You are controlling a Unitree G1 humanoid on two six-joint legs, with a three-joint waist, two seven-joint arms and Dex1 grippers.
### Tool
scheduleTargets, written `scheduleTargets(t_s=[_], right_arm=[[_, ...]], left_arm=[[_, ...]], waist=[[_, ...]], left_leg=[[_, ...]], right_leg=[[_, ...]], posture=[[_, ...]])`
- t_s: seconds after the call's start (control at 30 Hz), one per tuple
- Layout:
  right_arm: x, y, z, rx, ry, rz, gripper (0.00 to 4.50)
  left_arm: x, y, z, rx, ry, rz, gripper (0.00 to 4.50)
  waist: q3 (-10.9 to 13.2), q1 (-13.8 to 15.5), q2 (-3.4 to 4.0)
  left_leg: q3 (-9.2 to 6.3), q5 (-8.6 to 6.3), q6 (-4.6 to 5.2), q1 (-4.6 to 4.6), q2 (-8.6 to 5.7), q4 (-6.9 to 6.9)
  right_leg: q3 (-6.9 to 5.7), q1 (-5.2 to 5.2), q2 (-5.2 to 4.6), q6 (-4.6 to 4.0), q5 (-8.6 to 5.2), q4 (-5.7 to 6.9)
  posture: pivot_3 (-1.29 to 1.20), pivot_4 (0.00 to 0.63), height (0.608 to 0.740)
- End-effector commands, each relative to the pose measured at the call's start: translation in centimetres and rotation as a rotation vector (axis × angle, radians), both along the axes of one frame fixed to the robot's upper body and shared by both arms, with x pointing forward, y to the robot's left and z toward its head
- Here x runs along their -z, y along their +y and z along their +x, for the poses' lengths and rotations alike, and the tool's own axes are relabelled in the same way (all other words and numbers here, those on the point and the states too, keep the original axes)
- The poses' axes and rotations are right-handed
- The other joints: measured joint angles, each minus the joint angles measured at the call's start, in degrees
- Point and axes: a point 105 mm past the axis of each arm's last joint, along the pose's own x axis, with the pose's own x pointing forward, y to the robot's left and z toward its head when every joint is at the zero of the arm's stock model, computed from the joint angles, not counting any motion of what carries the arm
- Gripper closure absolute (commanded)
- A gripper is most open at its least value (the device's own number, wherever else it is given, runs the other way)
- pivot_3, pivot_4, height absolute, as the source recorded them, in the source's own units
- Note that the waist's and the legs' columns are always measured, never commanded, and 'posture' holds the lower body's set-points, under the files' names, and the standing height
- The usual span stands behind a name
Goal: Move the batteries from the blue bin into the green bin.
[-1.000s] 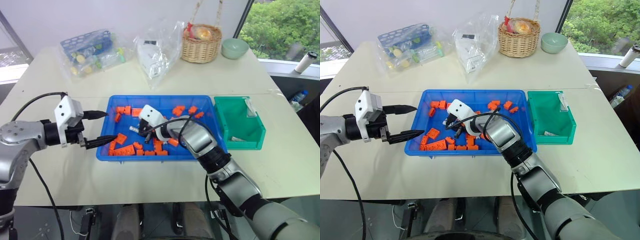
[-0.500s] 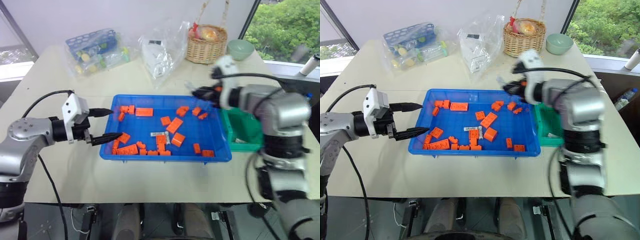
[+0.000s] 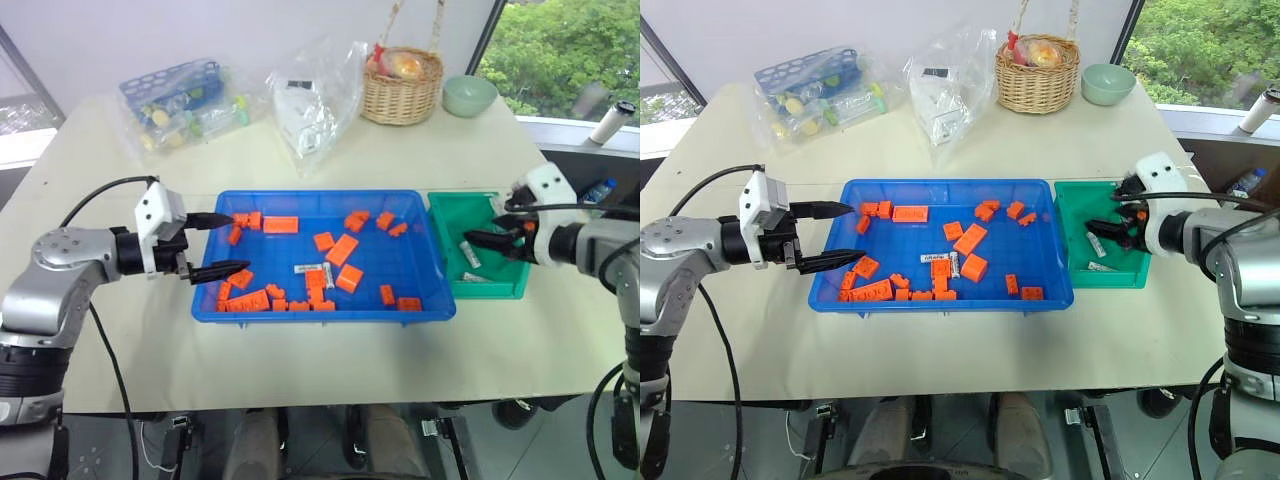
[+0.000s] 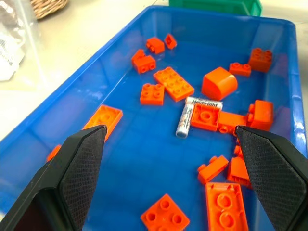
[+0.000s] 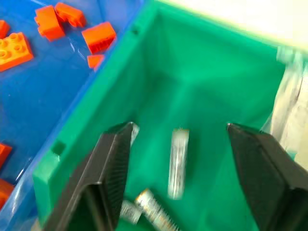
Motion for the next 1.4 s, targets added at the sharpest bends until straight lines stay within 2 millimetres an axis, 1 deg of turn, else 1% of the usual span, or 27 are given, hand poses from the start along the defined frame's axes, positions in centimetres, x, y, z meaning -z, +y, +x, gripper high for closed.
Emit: scheduleTargets(t_s=[0.03,0.07,0.1,0.13,0.2,0.27,0.33,0.4,0.5,0.6,0.7,0.87,1.0,1.1,1.13,1.2,1.3,1.33,1.4], right_arm=[[-3.5,5.0,0.9,-0.247,-0.134,-0.031,1.62],[-3.4,7.0,1.1,-0.326,-0.131,-0.036,1.62],[-3.1,8.6,1.3,-0.389,-0.124,-0.045,1.62],[-2.5,10.4,1.4,-0.449,-0.106,-0.056,1.62],[-1.2,13.4,1.5,-0.547,-0.071,-0.072,1.62],[0.3,16.0,1.5,-0.630,-0.043,-0.103,1.62],[1.9,17.9,1.4,-0.692,-0.018,-0.148,1.62],[3.2,19.2,1.3,-0.728,0.003,-0.173,1.62],[4.5,20.8,0.9,-0.772,0.028,-0.183,1.62],[4.9,22.2,0.6,-0.804,0.032,-0.185,1.62],[5.5,23.0,0.4,-0.823,0.035,-0.203,1.62],[6.7,23.4,0.2,-0.838,0.046,-0.245,1.62],[8.1,23.0,0.7,-0.819,0.061,-0.288,1.62],[8.7,23.0,0.8,-0.814,0.066,-0.295,1.62],[8.8,23.1,0.8,-0.813,0.067,-0.295,1.85],[9.1,23.1,0.9,-0.809,0.070,-0.295,2.48],[9.4,23.0,1.0,-0.803,0.074,-0.296,4.02],[9.4,22.9,1.0,-0.802,0.074,-0.295,4.45],[9.1,22.8,0.8,-0.796,0.080,-0.267,4.45]], left_arm=[[-1.4,-0.4,-0.1,0.026,-0.061,0.007,0.00],[-1.4,-0.4,-0.1,0.028,-0.061,0.009,0.00],[-1.4,-0.4,-0.2,0.029,-0.062,0.010,0.00],[-1.4,-0.5,-0.2,0.028,-0.063,0.011,0.00],[-1.4,-0.4,-0.3,0.025,-0.066,0.015,0.00],[-1.5,-0.3,-0.4,0.017,-0.071,0.016,0.00],[-1.6,-0.2,-0.6,0.007,-0.074,0.017,0.00],[-1.6,0.0,-0.9,-0.004,-0.076,0.017,0.00],[-1.6,0.3,-1.3,-0.023,-0.075,0.018,0.00],[-1.6,0.5,-1.5,-0.038,-0.073,0.020,0.00],[-1.6,0.6,-1.7,-0.043,-0.071,0.020,0.00],[-1.6,0.5,-1.7,-0.046,-0.071,0.019,0.00],[-1.6,0.3,-1.5,-0.043,-0.073,0.014,0.00],[-1.6,0.2,-1.4,-0.037,-0.074,0.012,0.00],[-1.6,0.1,-1.4,-0.034,-0.075,0.011,0.00],[-1.7,-0.1,-1.3,-0.027,-0.078,0.008,0.00],[-1.9,-0.3,-1.0,-0.019,-0.084,0.007,0.00],[-2.0,-0.3,-0.9,-0.018,-0.087,0.006,0.00],[-2.1,-0.3,-0.7,-0.016,-0.089,0.004,0.00]], waist=[[0.02,-0.22,0.03],[0.01,-0.24,0.02],[0.00,-0.26,0.00],[0.00,-0.19,0.00],[0.00,-0.01,0.00],[0.01,0.15,0.01],[0.01,0.32,0.00],[0.01,0.37,-0.01],[0.01,0.23,-0.01],[0.01,0.18,-0.01],[0.01,0.13,-0.01],[0.00,0.20,-0.02],[0.00,0.13,-0.02],[0.00,0.13,-0.02],[0.00,0.12,-0.02],[0.00,0.11,-0.02],[0.00,0.16,-0.02],[-0.01,0.14,-0.04],[-0.01,0.18,-0.04]], left_leg=[[0.00,0.00,0.00,0.01,0.00,0.00],[0.00,0.00,0.00,0.02,0.01,-0.02],[-0.03,0.00,0.00,0.02,0.03,-0.05],[-0.04,0.00,0.00,0.02,0.05,-0.07],[-0.06,0.00,0.00,-0.01,0.05,-0.09],[-0.04,0.00,0.00,-0.07,0.03,-0.05],[-0.04,0.00,0.01,-0.16,0.01,0.01],[-0.04,0.01,0.01,-0.17,-0.03,0.06],[-0.03,0.01,0.01,-0.16,-0.04,0.10],[-0.04,0.01,0.00,-0.13,-0.02,0.08],[-0.03,0.01,0.00,-0.10,-0.01,0.07],[-0.03,0.01,0.00,-0.09,-0.01,0.08],[-0.03,0.01,0.00,-0.08,-0.02,0.06],[-0.02,0.01,0.00,-0.08,-0.02,0.07],[-0.02,0.01,0.00,-0.08,-0.02,0.06],[-0.02,0.01,0.00,-0.07,-0.02,0.06],[-0.02,0.01,0.00,-0.04,-0.02,0.07],[-0.02,0.01,0.00,-0.04,-0.02,0.07],[-0.02,0.01,0.00,-0.01,-0.02,0.06]], right_leg=[[0.01,0.00,0.00,-0.07,-0.04,0.00],[0.01,-0.01,0.01,-0.07,-0.04,0.00],[0.00,0.00,0.05,-0.03,-0.02,0.00],[0.00,0.00,0.08,0.07,0.04,0.00],[-0.02,-0.01,0.10,0.07,0.04,0.01],[-0.01,-0.03,0.07,0.08,0.05,0.04],[-0.02,-0.06,0.04,0.09,0.06,0.06],[-0.02,-0.05,-0.02,0.10,0.06,0.05],[-0.02,-0.02,-0.05,0.10,0.06,0.05],[-0.04,-0.03,-0.03,0.10,0.06,0.09],[-0.05,-0.03,-0.02,0.11,0.07,0.11],[-0.05,-0.02,-0.02,0.11,0.07,0.11],[-0.05,-0.02,-0.02,0.11,0.06,0.12],[-0.05,-0.02,-0.02,0.11,0.07,0.12],[-0.05,-0.02,-0.02,0.11,0.07,0.12],[-0.05,-0.02,-0.02,0.11,0.07,0.12],[-0.05,0.02,-0.02,0.11,0.07,0.12],[-0.05,0.02,-0.02,0.11,0.07,0.12],[-0.05,0.04,-0.02,0.11,0.07,0.13]], posture=[[0.00,0.150,0.736],[0.00,0.150,0.736],[0.00,0.150,0.736],[0.00,0.150,0.736],[0.00,0.150,0.736],[0.00,0.150,0.736],[0.00,0.150,0.736],[0.00,0.150,0.736],[0.00,0.150,0.736],[0.00,0.150,0.736],[0.00,0.150,0.736],[0.00,0.150,0.736],[0.00,0.150,0.736],[0.00,0.150,0.736],[0.00,0.150,0.736],[0.00,0.150,0.736],[0.00,0.150,0.736],[0.00,0.150,0.736],[0.00,0.150,0.736]])
